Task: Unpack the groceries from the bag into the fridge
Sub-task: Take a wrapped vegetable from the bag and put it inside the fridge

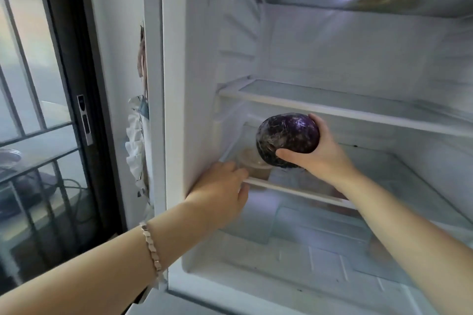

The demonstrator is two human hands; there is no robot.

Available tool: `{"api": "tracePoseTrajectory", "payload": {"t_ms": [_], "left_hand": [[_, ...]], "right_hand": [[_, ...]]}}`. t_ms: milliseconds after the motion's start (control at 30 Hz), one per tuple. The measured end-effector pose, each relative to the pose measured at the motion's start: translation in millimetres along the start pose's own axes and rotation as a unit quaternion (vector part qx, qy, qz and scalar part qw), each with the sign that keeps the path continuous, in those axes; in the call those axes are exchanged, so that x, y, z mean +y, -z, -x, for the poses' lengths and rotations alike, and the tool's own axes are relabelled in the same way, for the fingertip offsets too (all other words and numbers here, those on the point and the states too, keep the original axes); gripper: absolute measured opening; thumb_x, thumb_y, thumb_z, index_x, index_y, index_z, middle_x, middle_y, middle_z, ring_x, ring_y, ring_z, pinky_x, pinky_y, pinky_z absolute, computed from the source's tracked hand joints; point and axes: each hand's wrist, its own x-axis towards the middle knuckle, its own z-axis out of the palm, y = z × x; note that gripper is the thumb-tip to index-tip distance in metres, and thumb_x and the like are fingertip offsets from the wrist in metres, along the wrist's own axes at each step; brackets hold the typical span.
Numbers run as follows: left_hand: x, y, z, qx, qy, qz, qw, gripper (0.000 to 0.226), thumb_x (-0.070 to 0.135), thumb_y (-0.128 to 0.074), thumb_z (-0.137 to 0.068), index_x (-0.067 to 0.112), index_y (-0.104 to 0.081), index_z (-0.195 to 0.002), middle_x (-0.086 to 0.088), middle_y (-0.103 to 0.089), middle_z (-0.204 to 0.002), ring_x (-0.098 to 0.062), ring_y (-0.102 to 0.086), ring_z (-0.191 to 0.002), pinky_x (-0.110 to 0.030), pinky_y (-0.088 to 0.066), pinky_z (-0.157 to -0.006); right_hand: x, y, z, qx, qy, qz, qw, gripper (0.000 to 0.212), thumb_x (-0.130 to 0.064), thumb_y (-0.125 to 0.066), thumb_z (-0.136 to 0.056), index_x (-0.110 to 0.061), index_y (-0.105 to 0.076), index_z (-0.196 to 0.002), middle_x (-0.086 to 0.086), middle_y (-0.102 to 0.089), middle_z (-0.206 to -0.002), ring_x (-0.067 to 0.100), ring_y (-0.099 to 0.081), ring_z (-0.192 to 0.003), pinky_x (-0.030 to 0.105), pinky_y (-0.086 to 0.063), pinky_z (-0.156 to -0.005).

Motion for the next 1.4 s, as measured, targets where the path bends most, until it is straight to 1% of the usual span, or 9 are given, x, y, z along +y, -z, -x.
{"api": "tracePoseTrajectory", "payload": {"t_ms": [100, 233, 467, 600, 667, 1000, 1167, 1267, 1400], "left_hand": [[-1, 0, -4, 0.013, -0.01, -0.002, 1.0, 0.035, 0.037, -0.036, -0.096, 0.02, -0.055, -0.12, -0.004, -0.051, -0.119, -0.026, -0.049, -0.111, -0.03, -0.036, -0.094], [-2, -7, -4, 0.024, -0.01, -0.001, 1.0, 0.035, 0.036, -0.036, -0.096, 0.021, -0.051, -0.124, -0.002, -0.049, -0.12, -0.024, -0.047, -0.111, -0.033, -0.036, -0.097], [-2, -10, -5, 0.022, -0.008, 0.005, 1.0, 0.035, 0.034, -0.036, -0.096, 0.021, -0.046, -0.127, -0.002, -0.045, -0.126, -0.024, -0.043, -0.116, -0.035, -0.033, -0.102], [-3, -11, -2, 0.024, -0.008, 0.012, 1.0, 0.038, 0.034, -0.034, -0.096, 0.021, -0.044, -0.13, -0.002, -0.043, -0.128, -0.024, -0.04, -0.117, -0.033, -0.033, -0.101], [-2, -11, 0, 0.032, -0.009, 0.017, 0.999, 0.042, 0.036, -0.03, -0.094, 0.02, -0.044, -0.131, -0.002, -0.043, -0.13, -0.024, -0.039, -0.119, -0.031, -0.032, -0.101], [-1, -7, 1, -0.003, -0.013, -0.013, 1.0, 0.045, 0.021, -0.04, -0.094, 0.024, -0.032, -0.138, -0.002, -0.035, -0.134, -0.024, -0.034, -0.124, -0.031, -0.029, -0.103], [-2, -4, -1, -0.025, -0.023, -0.048, 0.998, 0.054, 0.016, -0.042, -0.093, 0.023, -0.024, -0.143, -0.004, -0.033, -0.136, -0.025, -0.033, -0.125, -0.031, -0.028, -0.102], [0, -4, -1, -0.033, -0.018, -0.063, 0.997, 0.057, 0.012, -0.043, -0.094, 0.022, -0.021, -0.146, -0.004, -0.03, -0.141, -0.024, -0.03, -0.128, -0.03, -0.027, -0.105], [2, 7, 4, -0.074, -0.007, -0.064, 0.995, 0.056, 0.013, -0.039, -0.097, 0.019, -0.017, -0.148, -0.004, -0.021, -0.152, -0.022, -0.022, -0.139, -0.031, -0.025, -0.111]], "right_hand": [[7, -15, -18, 0.039, 0.02, 0.004, 0.999, 0.098, -0.034, -0.087, -0.058, -0.026, -0.03, -0.137, -0.012, -0.045, -0.12, 0.011, -0.047, -0.116, 0.029, -0.038, -0.102], [11, -37, -55, 0.054, -0.016, 0.017, 0.998, 0.098, -0.038, -0.085, -0.061, -0.018, -0.027, -0.138, 0.005, -0.044, -0.133, 0.021, -0.046, -0.122, 0.024, -0.035, -0.096], [3, -74, -98, 0.098, -0.107, -0.009, 0.989, 0.099, -0.042, -0.084, -0.061, -0.003, -0.024, -0.129, 0.013, -0.037, -0.135, 0.026, -0.045, -0.124, 0.024, -0.039, -0.087], [1, -83, -98, 0.124, -0.179, 0.04, 0.975, 0.111, -0.044, -0.083, -0.062, -0.003, -0.014, -0.138, 0.022, -0.025, -0.139, 0.035, -0.041, -0.124, 0.036, -0.036, -0.101], [1, -87, -94, 0.13, -0.19, 0.049, 0.972, 0.103, -0.036, -0.084, -0.064, -0.003, -0.018, -0.137, 0.024, -0.026, -0.137, 0.039, -0.045, -0.119, 0.038, -0.037, -0.1], [9, -73, -89, 0.086, -0.16, -0.007, 0.983, 0.086, -0.014, -0.081, -0.069, -0.002, -0.03, -0.137, 0.015, -0.048, -0.134, 0.031, -0.046, -0.127, 0.035, -0.038, -0.103], [0, -53, -55, -0.011, -0.135, 0.121, 0.983, 0.068, -0.009, -0.076, -0.074, -0.002, -0.041, -0.132, 0.015, -0.049, -0.133, 0.028, -0.049, -0.123, 0.029, -0.039, -0.098], [0, -33, -28, -0.019, -0.13, 0.143, 0.981, 0.063, -0.015, -0.073, -0.079, -0.006, -0.042, -0.133, 0.011, -0.045, -0.138, 0.024, -0.045, -0.125, 0.027, -0.036, -0.098], [-16, 2, 14, -0.069, -0.099, 0.168, 0.978, 0.039, -0.021, -0.068, -0.082, -0.016, -0.055, -0.119, 0.004, -0.055, -0.126, 0.02, -0.053, -0.114, 0.029, -0.041, -0.096]]}}
